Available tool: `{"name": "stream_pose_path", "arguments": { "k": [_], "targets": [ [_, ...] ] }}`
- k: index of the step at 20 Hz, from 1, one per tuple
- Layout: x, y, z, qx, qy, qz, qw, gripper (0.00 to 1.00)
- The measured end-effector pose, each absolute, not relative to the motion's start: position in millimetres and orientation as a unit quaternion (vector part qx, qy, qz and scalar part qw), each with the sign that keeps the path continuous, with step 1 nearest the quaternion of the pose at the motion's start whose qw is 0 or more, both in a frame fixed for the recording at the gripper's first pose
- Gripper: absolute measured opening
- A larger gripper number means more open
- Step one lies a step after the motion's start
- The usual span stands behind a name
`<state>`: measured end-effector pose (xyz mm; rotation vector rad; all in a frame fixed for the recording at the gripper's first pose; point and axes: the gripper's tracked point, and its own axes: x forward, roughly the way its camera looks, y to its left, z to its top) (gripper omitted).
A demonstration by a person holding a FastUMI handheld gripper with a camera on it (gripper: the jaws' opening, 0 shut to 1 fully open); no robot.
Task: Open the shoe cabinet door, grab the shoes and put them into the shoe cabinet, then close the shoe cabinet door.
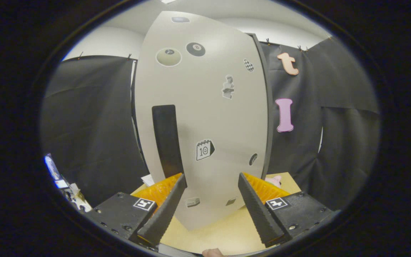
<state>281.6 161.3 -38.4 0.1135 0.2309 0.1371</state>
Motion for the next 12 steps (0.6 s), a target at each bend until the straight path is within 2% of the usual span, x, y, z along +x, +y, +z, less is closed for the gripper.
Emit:
{"name": "stream_pose_path", "arguments": {
  "k": [5, 12],
  "targets": [
    [290, 188, -48, 0.060, 0.108, 0.076, 0.989, 0.98],
    [248, 185, -60, 0.073, 0.089, 0.086, 0.990, 0.98]
  ]
}}
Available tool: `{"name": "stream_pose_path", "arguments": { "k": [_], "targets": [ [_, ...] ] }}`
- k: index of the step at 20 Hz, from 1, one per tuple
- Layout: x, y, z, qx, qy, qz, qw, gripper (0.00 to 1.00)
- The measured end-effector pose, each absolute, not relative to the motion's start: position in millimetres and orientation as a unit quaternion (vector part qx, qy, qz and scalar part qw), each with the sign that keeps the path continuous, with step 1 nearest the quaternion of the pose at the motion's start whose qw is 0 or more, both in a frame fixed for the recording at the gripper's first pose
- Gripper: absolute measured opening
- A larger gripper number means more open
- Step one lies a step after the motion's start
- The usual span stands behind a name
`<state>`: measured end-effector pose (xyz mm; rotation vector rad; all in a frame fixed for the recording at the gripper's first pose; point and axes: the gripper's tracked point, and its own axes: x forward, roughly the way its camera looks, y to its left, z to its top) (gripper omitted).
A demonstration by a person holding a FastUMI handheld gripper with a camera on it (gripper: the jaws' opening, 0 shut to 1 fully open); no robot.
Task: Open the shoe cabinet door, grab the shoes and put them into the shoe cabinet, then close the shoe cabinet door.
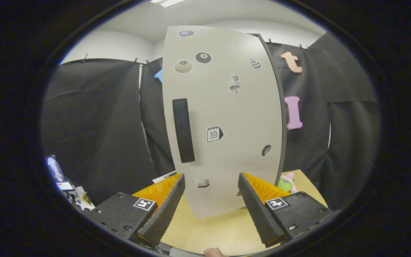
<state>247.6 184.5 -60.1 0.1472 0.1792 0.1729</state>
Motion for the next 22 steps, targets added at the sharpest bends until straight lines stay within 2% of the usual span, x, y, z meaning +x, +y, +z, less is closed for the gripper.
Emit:
{"name": "stream_pose_path", "arguments": {
  "k": [8, 14, 22],
  "targets": [
    [181, 161, -49, 0.081, 0.047, 0.071, 0.993, 0.98],
    [159, 148, -45, 0.059, 0.041, 0.050, 0.996, 0.98],
    [125, 132, -18, 0.041, -0.015, 0.014, 0.999, 0.98]
  ]
}}
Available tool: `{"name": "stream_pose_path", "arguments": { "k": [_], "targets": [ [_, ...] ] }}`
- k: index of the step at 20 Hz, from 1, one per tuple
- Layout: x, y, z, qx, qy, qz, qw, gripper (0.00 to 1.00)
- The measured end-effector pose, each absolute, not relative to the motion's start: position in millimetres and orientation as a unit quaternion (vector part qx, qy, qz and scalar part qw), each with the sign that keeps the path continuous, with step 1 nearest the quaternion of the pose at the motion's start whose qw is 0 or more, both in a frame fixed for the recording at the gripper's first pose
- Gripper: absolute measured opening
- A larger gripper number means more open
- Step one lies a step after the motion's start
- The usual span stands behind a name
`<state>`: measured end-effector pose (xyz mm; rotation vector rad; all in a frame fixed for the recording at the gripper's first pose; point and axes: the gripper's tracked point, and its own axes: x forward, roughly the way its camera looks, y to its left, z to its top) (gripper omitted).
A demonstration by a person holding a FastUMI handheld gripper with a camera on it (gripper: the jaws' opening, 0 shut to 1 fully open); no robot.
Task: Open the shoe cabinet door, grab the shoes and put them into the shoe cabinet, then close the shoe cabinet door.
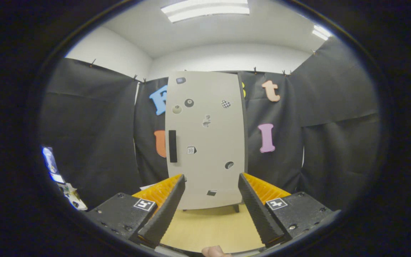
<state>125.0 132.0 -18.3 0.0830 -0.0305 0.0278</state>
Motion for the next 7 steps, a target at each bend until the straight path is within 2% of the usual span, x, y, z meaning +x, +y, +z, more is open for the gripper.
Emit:
{"name": "stream_pose_path", "arguments": {
  "k": [7],
  "targets": [
    [116.6, 125.5, -20.0, 0.047, -0.020, 0.003, 0.999, 0.98]
  ]
}}
